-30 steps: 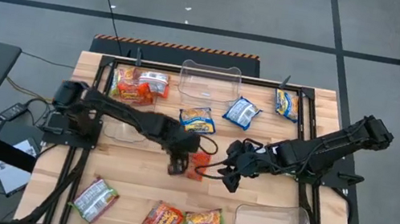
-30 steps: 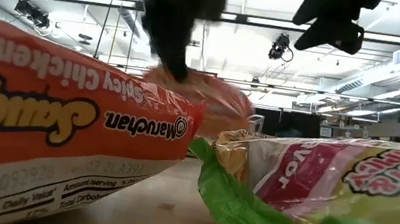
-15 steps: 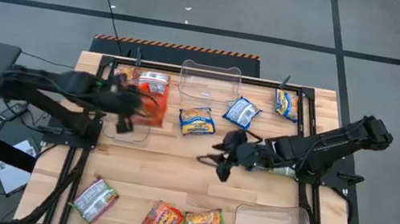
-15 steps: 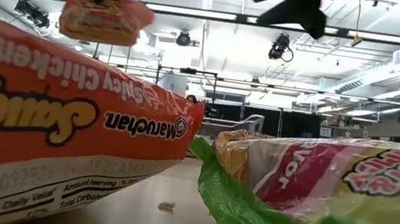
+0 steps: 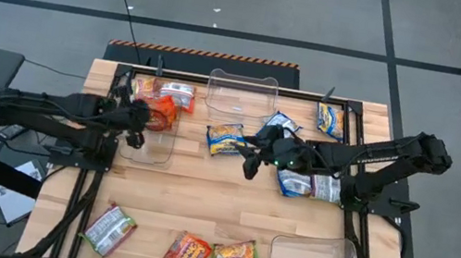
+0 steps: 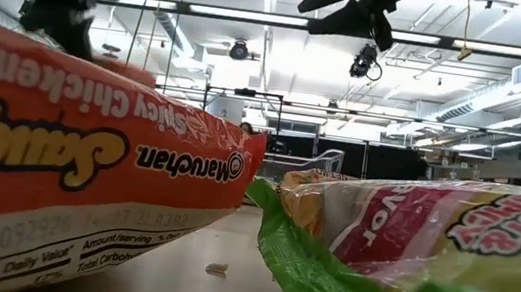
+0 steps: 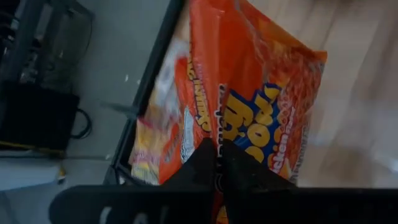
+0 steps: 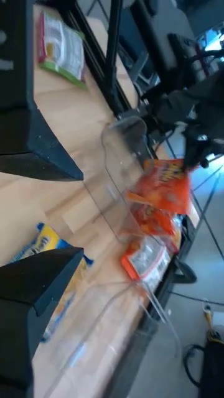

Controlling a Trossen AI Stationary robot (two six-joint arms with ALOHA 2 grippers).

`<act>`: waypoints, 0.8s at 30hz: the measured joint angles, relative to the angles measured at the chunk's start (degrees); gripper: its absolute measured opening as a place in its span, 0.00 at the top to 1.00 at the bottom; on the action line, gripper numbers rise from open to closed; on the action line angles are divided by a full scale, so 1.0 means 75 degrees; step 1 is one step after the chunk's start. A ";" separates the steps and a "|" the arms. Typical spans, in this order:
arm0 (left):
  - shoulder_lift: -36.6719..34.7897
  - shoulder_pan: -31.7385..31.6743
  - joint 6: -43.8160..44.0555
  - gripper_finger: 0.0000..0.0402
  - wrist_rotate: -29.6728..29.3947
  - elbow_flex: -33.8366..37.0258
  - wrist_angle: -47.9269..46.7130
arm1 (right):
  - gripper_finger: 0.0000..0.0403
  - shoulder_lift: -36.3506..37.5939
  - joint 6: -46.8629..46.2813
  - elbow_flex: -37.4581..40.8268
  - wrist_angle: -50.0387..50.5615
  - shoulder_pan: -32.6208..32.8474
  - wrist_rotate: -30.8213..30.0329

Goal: Sort Maruchan noodles
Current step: Put the orange noodles into the left transparent bin

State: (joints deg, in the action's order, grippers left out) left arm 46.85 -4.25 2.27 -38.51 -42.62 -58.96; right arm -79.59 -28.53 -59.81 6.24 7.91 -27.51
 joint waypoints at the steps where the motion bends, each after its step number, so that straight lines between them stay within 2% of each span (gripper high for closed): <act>1: 0.0080 -0.0086 -0.0191 0.96 -0.0021 0.0184 0.0121 | 0.53 0.0000 0.0075 0.0000 -0.0026 -0.0035 -0.0022; 6: 0.0350 -0.0413 -0.0933 0.95 -0.0372 0.0336 0.0976 | 0.53 0.0000 0.0164 0.0000 -0.0102 -0.0147 -0.0172; 10: 0.0598 -0.0761 -0.1164 0.95 -0.0261 0.0484 0.1236 | 0.53 0.0000 0.0232 0.0000 -0.0184 -0.0275 -0.0186; 20: 0.1878 -0.1826 -0.1928 0.95 0.0616 0.0497 0.1468 | 0.53 0.0000 0.0632 0.0000 -0.0257 -0.0426 0.0070; 24: 0.2330 -0.2118 -0.2053 0.93 0.0709 0.0497 0.1443 | 0.53 0.0000 0.0834 0.0000 -0.0261 -0.0494 0.0073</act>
State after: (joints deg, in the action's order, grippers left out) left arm 64.32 -20.13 -13.13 -33.19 -38.89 -48.14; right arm -79.59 -22.28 -59.81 4.28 4.20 -26.96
